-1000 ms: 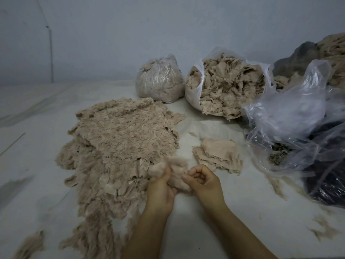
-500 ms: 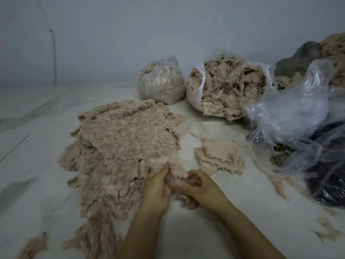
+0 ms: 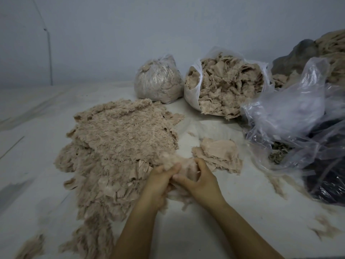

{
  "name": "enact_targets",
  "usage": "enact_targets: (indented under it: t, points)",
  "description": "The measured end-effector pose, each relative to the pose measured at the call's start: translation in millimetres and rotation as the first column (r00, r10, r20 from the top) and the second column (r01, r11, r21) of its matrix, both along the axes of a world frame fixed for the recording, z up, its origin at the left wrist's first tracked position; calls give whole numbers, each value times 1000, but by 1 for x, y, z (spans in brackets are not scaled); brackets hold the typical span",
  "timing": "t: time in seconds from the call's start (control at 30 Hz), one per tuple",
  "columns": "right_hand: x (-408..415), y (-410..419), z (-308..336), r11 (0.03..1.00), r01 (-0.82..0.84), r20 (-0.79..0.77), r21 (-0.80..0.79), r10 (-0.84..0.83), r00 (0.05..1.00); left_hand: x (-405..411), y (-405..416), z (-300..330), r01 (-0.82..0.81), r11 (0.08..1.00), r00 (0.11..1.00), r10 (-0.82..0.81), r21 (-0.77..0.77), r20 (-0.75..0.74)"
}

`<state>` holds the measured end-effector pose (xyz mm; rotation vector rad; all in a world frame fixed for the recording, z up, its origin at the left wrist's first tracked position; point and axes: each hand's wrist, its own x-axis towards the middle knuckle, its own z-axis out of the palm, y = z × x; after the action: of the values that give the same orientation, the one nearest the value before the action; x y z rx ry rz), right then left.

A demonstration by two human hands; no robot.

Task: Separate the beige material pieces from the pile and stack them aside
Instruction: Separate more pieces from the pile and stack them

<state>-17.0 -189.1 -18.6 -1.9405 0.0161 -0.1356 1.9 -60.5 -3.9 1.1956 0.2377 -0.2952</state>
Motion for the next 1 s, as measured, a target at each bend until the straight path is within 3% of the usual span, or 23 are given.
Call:
enact_targets:
  t: [0.07,0.17,0.27,0.33,0.47,0.53,0.77,0.87,1.0]
  points:
    - [5,-1,-3,983,101,32,154,-107,994,-1,-1,-3,-7,999,1000,7,-49,9]
    - [8,-3,-7,941,147,-56,306,-136,989,3,0,-6,-159,984,987,157,-81,-30]
    - [7,2,-9,940,144,-47,310,-136,990,0,-6,-6,-45,995,997,38,-86,-72]
    - [6,6,-7,948,142,10,287,-151,989,-3,-12,-10,-31,999,999,31,-15,-14]
    - [9,1,-8,889,260,11,377,-285,958,4,-14,-20,-368,926,926,356,87,126]
    - [10,-3,-10,890,293,4,350,-314,949,7,-11,-21,-421,897,905,406,133,128]
    - [12,-1,-11,887,225,38,403,-262,964,6,-16,-23,-309,948,950,305,73,58]
    - [13,0,-11,892,175,38,417,-209,977,3,-20,-18,-277,943,947,235,185,218]
    - [17,-9,-18,852,275,-19,446,-298,954,6,-17,-17,-363,898,903,274,247,332]
